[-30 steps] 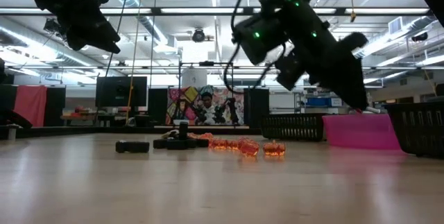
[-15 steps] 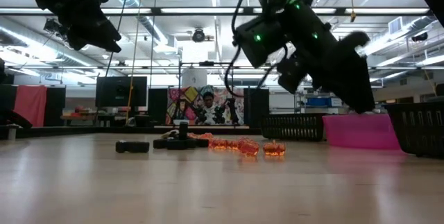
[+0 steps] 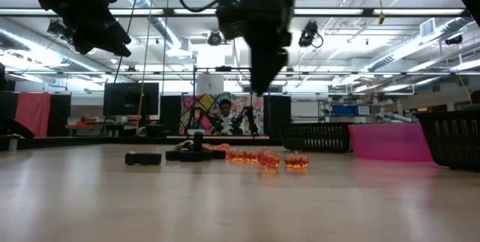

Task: Sort Halloween decoration
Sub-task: Put the orange pumpkin toy into the red bowl

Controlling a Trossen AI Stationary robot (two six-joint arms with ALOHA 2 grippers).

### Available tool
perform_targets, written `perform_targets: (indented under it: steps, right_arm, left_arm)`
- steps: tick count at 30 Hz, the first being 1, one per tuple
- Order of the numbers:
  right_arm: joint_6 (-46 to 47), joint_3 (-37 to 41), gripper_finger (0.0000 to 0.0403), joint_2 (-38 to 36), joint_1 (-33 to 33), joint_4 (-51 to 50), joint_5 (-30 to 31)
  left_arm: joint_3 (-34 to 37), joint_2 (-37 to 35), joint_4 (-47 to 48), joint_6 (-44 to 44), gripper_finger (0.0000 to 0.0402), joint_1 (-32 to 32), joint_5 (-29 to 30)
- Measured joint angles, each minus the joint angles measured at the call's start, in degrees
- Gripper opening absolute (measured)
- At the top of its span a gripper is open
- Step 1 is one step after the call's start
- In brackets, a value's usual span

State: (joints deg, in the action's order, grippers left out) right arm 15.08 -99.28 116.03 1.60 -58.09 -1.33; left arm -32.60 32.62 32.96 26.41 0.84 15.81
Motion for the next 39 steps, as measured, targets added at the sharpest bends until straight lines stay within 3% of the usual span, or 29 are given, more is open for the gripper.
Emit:
perform_targets:
  steps: [7,16,28,39]
  right_arm:
    - [-6.0,2.9,0.0221,0.1,-0.1,13.5,3.8]
    - [-6.7,12.1,0.0237,0.1,-1.0,26.6,4.7]
    - [-8.9,20.3,0.0229,0.1,-1.8,38.8,5.0]
    - [-10.3,22.8,0.0228,0.1,-2.5,44.0,3.4]
  left_arm:
    - [0.0,0.0,-0.2,0.1,0.0162,0.0,0.0]
    - [0.0,0.0,-0.2,1.5,0.0162,0.0,0.0]
    - [0.0,0.0,-2.4,1.6,0.0162,0.0,0.0]
    - [0.0,0.0,-2.4,1.5,0.0162,0.0,0.0]
